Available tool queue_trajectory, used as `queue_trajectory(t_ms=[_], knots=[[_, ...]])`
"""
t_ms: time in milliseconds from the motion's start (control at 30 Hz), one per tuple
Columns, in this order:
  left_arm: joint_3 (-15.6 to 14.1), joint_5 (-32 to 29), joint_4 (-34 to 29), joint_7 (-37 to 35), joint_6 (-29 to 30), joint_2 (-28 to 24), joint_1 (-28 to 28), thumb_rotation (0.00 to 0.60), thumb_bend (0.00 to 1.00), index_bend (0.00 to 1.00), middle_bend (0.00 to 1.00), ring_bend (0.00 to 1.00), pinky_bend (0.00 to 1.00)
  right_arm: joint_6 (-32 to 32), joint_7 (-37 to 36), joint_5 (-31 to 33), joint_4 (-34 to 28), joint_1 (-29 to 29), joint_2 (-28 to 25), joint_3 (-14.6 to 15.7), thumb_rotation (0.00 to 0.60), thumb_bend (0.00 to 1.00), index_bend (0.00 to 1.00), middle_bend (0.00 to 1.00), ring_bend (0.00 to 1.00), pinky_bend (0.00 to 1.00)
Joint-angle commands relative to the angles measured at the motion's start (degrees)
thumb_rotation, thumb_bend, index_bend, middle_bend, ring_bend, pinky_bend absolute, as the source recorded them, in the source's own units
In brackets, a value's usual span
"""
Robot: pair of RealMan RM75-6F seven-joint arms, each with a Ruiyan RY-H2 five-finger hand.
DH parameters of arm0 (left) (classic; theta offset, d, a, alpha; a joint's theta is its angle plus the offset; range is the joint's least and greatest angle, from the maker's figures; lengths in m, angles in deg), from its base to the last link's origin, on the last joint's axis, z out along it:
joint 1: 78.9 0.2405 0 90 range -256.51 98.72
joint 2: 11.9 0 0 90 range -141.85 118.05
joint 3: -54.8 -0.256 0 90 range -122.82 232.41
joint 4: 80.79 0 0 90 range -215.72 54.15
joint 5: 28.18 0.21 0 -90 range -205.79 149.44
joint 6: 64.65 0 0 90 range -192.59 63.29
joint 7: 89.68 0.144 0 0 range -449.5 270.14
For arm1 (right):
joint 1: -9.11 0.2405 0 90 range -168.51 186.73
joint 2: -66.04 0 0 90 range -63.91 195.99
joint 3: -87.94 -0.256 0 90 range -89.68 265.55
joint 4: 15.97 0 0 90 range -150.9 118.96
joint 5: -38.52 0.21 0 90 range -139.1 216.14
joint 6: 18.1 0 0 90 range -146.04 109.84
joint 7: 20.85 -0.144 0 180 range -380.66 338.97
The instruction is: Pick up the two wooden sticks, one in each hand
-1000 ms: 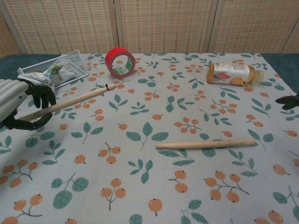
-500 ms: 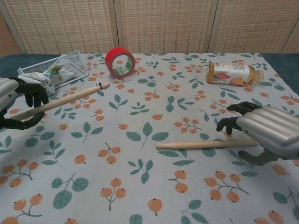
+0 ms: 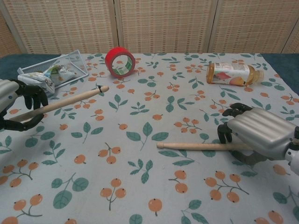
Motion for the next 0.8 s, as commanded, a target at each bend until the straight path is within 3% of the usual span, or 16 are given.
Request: queue_trajectory(t_ms=[33, 367, 667, 800], knots=[[0.0, 0.0, -0.1, 0.1, -0.1, -0.1, 0.0, 0.600, 0.54, 0.81, 0.86, 0.51, 0.29, -0.1, 0.1, 0.1, 0.0, 0.1, 0.0, 0.1, 0.600, 0.33, 0.49, 0.46, 0.13, 0.03], [0.0, -0.3, -0.4, 1.3, -0.9, -0.3, 0.1, 0.600, 0.54, 0.81, 0.86, 0.51, 0.29, -0.6, 0.9, 0.9, -0.2, 0.4, 0.2, 1.0, 0.600, 0.33, 0.63, 0.57, 0.22, 0.04], [0.4, -0.7, -0.9, 1.0, -1.1, -0.8, 0.2, 0.600, 0.54, 0.81, 0.86, 0.51, 0.29, -5.0, -3.4, -2.1, 0.1, -0.4, 0.1, 1.7, 0.600, 0.33, 0.94, 0.82, 0.44, 0.09], [0.8, -1.5, -2.2, -0.3, -2.1, -1.6, 0.0, 0.600, 0.54, 0.82, 0.86, 0.52, 0.29, -6.7, -7.3, -4.7, -0.3, -0.6, -1.2, 2.3, 0.600, 0.33, 0.98, 0.85, 0.48, 0.13]])
